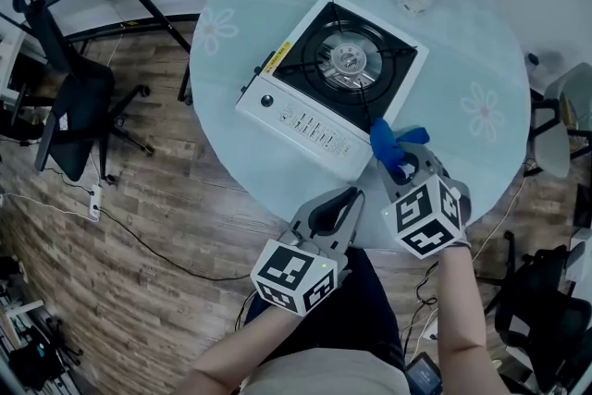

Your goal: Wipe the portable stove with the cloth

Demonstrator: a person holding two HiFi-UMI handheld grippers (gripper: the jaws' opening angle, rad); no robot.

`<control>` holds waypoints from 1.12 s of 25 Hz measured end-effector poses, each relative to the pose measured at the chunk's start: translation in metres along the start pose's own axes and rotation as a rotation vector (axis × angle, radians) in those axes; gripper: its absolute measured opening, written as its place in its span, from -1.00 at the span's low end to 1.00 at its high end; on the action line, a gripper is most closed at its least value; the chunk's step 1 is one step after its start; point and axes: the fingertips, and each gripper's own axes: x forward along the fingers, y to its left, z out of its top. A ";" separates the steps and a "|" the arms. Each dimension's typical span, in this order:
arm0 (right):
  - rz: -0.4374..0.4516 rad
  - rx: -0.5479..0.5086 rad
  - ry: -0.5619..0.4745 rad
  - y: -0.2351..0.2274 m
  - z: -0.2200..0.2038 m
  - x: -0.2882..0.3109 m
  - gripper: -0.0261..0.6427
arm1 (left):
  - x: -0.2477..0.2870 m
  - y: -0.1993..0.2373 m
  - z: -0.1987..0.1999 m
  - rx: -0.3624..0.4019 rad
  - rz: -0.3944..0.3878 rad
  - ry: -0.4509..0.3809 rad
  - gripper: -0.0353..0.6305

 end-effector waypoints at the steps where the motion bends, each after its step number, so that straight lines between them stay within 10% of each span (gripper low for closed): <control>1: -0.001 -0.001 0.002 0.002 0.000 -0.001 -0.72 | -0.001 0.000 0.000 0.001 0.000 0.000 -0.75; 18: 0.003 0.100 -0.039 0.048 0.008 -0.017 -0.72 | -0.031 0.022 0.002 -0.011 0.043 -0.028 -0.75; 28: -0.055 0.334 -0.081 0.067 0.003 -0.019 -0.72 | -0.037 0.028 0.000 -0.017 0.052 -0.026 -0.75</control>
